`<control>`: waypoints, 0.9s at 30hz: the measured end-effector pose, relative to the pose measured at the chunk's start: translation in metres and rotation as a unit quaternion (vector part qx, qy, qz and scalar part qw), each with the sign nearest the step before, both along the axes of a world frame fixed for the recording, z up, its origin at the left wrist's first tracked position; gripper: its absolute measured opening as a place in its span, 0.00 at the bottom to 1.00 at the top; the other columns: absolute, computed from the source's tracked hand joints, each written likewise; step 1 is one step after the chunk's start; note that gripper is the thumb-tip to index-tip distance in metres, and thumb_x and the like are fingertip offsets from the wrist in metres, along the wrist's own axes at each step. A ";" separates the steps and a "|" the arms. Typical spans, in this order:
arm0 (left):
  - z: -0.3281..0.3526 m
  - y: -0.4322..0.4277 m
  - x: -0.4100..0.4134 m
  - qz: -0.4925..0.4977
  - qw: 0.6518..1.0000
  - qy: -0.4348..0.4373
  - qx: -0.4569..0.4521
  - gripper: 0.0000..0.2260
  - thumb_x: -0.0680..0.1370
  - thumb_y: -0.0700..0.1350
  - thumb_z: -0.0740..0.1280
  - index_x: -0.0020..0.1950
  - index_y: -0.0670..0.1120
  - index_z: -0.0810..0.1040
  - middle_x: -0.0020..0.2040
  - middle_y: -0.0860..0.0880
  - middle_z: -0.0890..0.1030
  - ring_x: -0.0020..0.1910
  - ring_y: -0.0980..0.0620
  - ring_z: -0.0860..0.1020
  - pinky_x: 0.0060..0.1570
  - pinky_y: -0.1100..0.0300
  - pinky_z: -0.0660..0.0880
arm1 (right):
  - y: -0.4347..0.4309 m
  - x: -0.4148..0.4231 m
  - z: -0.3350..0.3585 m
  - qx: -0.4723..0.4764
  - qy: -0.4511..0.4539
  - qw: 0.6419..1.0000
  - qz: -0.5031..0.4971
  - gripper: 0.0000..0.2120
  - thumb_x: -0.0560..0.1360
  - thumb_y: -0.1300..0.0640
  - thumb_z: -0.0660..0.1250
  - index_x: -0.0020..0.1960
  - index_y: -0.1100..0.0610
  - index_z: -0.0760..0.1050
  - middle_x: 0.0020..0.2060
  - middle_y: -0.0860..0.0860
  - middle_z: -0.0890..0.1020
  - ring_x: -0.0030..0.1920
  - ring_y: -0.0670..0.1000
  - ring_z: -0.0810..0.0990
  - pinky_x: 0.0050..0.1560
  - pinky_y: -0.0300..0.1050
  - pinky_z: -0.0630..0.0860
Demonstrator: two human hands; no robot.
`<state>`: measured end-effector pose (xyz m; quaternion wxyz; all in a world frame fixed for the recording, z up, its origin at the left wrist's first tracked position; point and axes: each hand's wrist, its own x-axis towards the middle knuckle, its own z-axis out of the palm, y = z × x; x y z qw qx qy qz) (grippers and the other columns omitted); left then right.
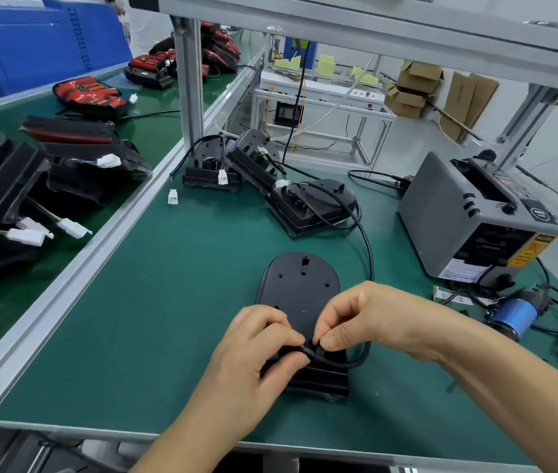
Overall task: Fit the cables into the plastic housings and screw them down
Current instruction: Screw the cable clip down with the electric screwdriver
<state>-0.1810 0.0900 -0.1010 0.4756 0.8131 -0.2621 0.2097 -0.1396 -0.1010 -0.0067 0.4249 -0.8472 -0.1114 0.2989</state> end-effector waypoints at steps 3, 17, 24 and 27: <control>0.000 0.002 0.001 -0.010 1.000 0.003 0.005 0.04 0.75 0.51 0.67 0.48 0.54 0.76 0.49 0.59 0.74 0.55 0.54 0.74 0.52 0.64 0.70 | 0.001 0.000 0.000 -0.012 0.008 1.000 -0.005 0.07 0.68 0.61 0.74 0.37 0.49 0.83 0.34 0.44 0.83 0.38 0.39 0.78 0.47 0.33 0.70; -0.006 -0.012 -0.012 0.058 0.997 -0.017 -0.042 0.05 0.74 0.49 0.67 0.44 0.49 0.77 0.47 0.58 0.73 0.54 0.57 0.74 0.49 0.65 0.71 | 0.008 0.011 0.011 -0.154 -0.007 0.986 0.068 0.01 0.70 0.54 0.73 0.41 0.49 0.82 0.36 0.44 0.82 0.40 0.45 0.76 0.50 0.44 0.75; -0.009 -0.017 -0.015 0.079 0.995 -0.036 -0.039 0.05 0.74 0.49 0.67 0.44 0.48 0.77 0.46 0.56 0.73 0.54 0.58 0.73 0.48 0.65 0.71 | 0.009 0.013 0.013 -0.167 0.002 0.983 0.076 0.01 0.70 0.55 0.73 0.40 0.50 0.82 0.34 0.43 0.80 0.38 0.45 0.74 0.47 0.41 0.73; -0.009 -0.017 -0.016 0.079 0.995 -0.039 -0.039 0.04 0.74 0.49 0.67 0.45 0.50 0.76 0.47 0.57 0.72 0.54 0.59 0.72 0.49 0.67 0.71 | 0.005 0.010 0.009 -0.137 0.000 0.989 0.051 0.01 0.70 0.56 0.74 0.40 0.50 0.82 0.35 0.44 0.81 0.39 0.45 0.75 0.48 0.41 0.73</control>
